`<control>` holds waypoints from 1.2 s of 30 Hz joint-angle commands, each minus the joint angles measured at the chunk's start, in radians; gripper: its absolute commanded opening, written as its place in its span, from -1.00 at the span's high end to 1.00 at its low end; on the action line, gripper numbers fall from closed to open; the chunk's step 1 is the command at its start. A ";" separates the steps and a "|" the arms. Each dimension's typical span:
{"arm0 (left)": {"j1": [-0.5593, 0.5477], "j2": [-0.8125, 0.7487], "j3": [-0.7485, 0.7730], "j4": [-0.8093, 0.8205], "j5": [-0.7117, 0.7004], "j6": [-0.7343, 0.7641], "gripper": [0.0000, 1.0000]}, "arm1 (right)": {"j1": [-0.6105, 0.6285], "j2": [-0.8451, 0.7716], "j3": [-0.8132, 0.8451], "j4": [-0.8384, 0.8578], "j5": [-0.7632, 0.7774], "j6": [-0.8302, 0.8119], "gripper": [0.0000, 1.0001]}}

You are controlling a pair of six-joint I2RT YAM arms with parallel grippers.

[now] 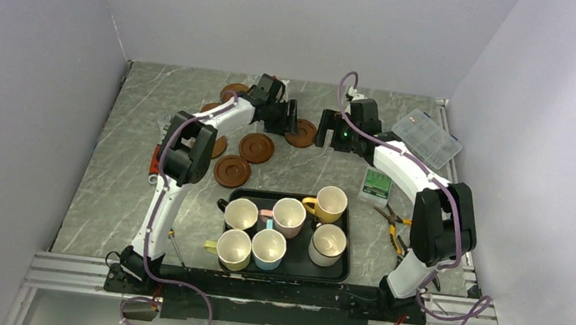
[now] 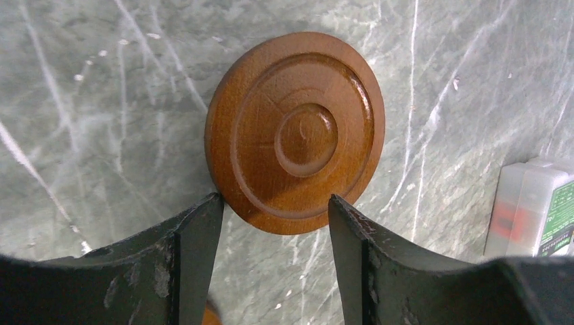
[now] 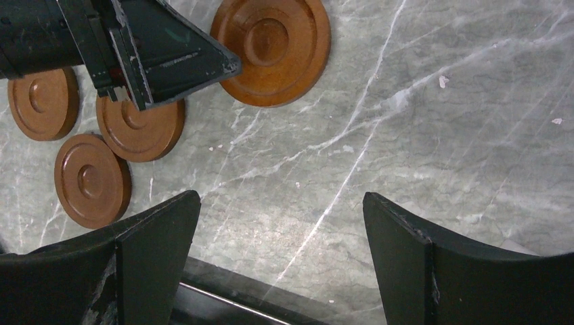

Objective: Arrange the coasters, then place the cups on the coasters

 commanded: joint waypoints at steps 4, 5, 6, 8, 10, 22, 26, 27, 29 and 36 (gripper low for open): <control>-0.053 0.039 0.063 0.013 0.007 -0.004 -0.25 | -0.038 0.035 0.019 0.062 0.020 -0.032 -0.85; -0.058 0.040 0.060 0.016 0.005 -0.003 -0.24 | -0.039 0.053 0.030 0.058 0.032 -0.039 -0.84; -0.064 0.037 0.054 0.024 0.003 -0.003 -0.23 | -0.041 0.071 0.044 0.053 0.041 -0.045 -0.82; -0.071 0.024 0.042 0.050 0.013 -0.002 -0.24 | -0.042 0.107 0.074 0.042 0.063 -0.055 -0.78; -0.075 0.007 0.040 0.064 0.027 0.000 -0.24 | -0.043 0.139 0.100 0.037 0.082 -0.065 -0.75; 0.000 -0.321 -0.108 -0.021 -0.031 0.048 -0.40 | -0.039 0.347 0.311 -0.023 0.172 -0.153 -0.65; 0.074 -0.445 -0.183 -0.077 -0.005 0.059 -0.47 | -0.033 0.427 0.399 -0.059 0.184 -0.176 -0.57; 0.095 -0.475 -0.198 -0.096 -0.004 0.060 -0.48 | -0.029 0.446 0.422 -0.069 0.189 -0.181 -0.56; 0.142 -0.537 -0.249 -0.124 0.004 0.057 -0.50 | -0.020 0.476 0.461 -0.083 0.196 -0.197 -0.54; 0.236 -0.742 -0.408 -0.191 -0.049 0.166 -0.56 | 0.012 0.563 0.571 -0.141 0.234 -0.226 -0.50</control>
